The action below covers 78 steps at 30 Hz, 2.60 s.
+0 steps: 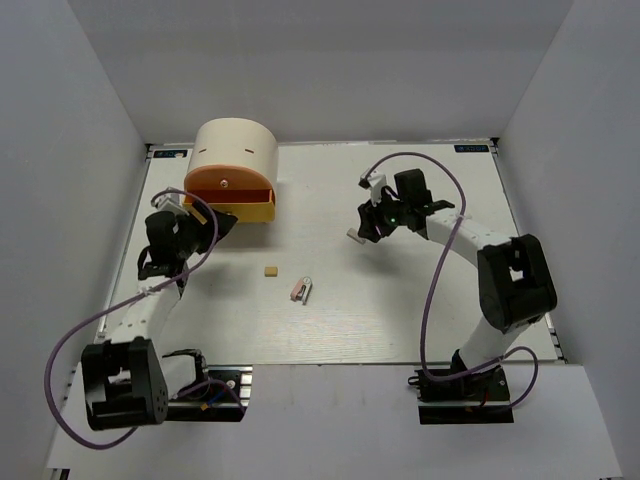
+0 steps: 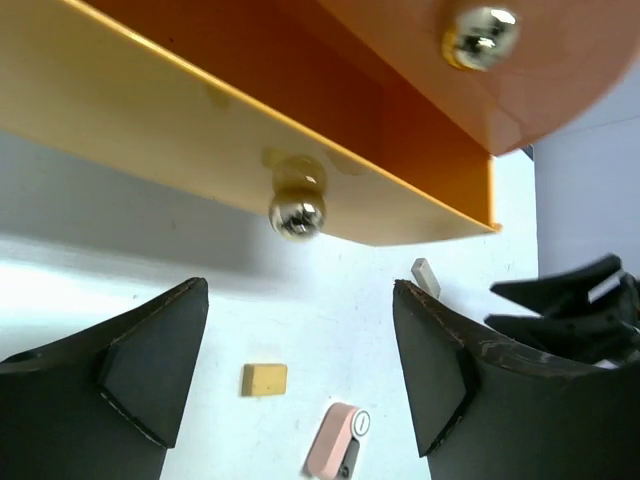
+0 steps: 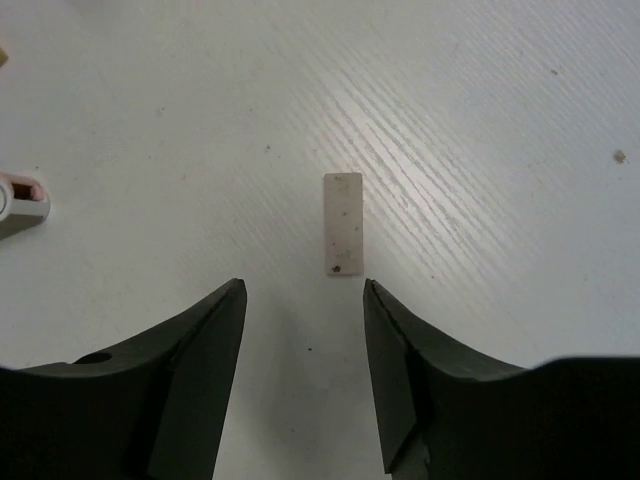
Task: Sort the stationery into containers
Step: Grab a piece of stationery with the right arm, then place the stationery into the container
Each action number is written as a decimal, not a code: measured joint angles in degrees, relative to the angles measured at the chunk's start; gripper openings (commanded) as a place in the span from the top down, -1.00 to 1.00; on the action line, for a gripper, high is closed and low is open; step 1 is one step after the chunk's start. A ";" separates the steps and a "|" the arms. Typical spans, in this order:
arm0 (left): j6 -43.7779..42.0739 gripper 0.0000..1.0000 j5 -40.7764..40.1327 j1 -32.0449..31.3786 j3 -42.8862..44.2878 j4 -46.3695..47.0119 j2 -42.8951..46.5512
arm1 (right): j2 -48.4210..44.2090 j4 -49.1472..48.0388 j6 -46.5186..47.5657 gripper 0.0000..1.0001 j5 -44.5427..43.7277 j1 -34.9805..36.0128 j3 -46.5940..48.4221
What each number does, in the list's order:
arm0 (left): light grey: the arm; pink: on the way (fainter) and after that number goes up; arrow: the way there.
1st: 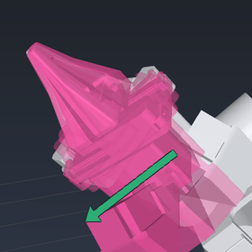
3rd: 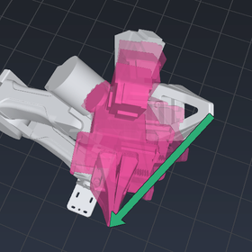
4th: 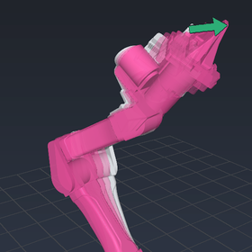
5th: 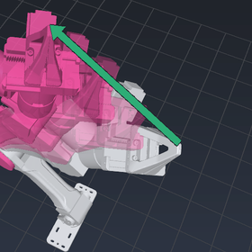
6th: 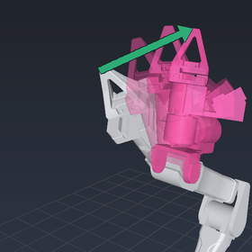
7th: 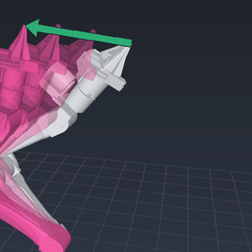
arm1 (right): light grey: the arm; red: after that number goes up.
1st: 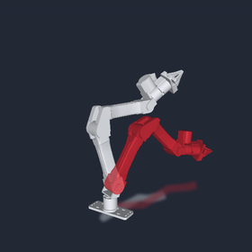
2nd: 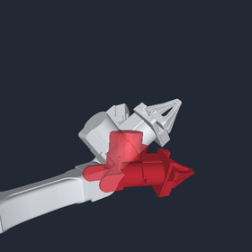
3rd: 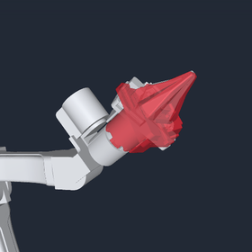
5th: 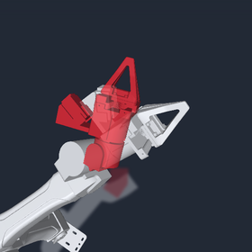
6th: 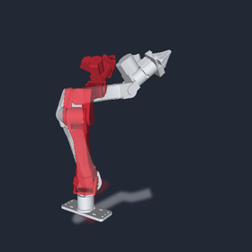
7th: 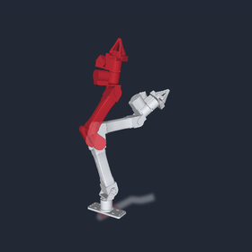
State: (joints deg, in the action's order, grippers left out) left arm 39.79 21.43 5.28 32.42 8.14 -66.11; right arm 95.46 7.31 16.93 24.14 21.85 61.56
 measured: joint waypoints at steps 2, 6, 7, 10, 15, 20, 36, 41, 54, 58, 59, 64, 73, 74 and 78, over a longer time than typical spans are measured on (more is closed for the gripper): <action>-0.81 -0.69 -0.68 -0.02 0.00 -2.91 3.56 | 2.38 0.09 0.07 -0.19 -0.76 0.15 2.05; -2.99 -0.72 -2.14 0.00 0.09 -10.43 13.38 | 5.90 0.15 0.20 -0.25 -1.97 0.92 4.35; -3.56 -0.72 -2.43 -0.04 0.09 -12.37 15.78 | 6.51 0.22 0.24 -0.28 -2.19 1.09 4.52; -5.07 -0.72 -2.91 -0.15 0.09 -18.29 21.84 | 8.50 0.55 0.55 -0.28 -2.80 1.57 5.09; -6.38 -0.72 -3.06 -0.15 -0.35 -25.64 27.10 | 10.88 0.70 1.55 -0.28 -4.79 2.49 5.44; -6.40 -0.72 -3.21 -0.42 -1.27 -29.75 29.03 | 12.72 0.63 1.97 -0.28 -7.82 3.19 6.60; -6.80 -0.74 -2.93 -0.63 -1.77 -33.03 29.11 | 16.92 1.29 6.21 0.70 -8.92 4.11 9.70; -6.62 -0.74 -2.58 -0.63 -2.95 -33.05 29.00 | 16.48 2.62 6.19 1.00 -6.49 4.20 9.77; -6.34 -0.74 -1.44 -0.63 -4.74 -32.04 26.69 | 8.31 4.04 -1.66 1.00 8.20 8.26 25.35; -6.34 -0.74 -1.25 -0.63 -4.81 -31.95 26.62 | 8.55 3.28 -3.37 1.00 11.37 11.43 30.49; -6.34 -0.74 -1.25 -0.63 -4.81 -31.89 26.62 | 8.85 3.17 -3.52 1.00 12.17 12.31 31.78; -6.34 -0.74 -1.22 -0.63 -4.81 -31.65 26.62 | 12.13 2.75 -2.99 1.00 15.76 15.82 37.33; -6.34 -0.74 -1.22 -0.63 -4.81 -31.63 26.62 | 18.56 3.08 0.98 1.00 18.60 19.63 42.84; -6.34 -0.74 -1.22 -0.63 -4.81 -31.63 26.62 | 19.06 3.08 1.42 1.00 18.93 19.85 43.17; -6.34 -0.74 -1.22 -0.63 -4.81 -31.63 26.62 | 20.57 3.06 2.19 1.00 19.76 20.15 44.28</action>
State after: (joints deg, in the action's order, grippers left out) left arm 33.45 20.21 4.64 27.62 -23.49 -39.48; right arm 116.03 10.37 19.11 43.90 42.00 105.84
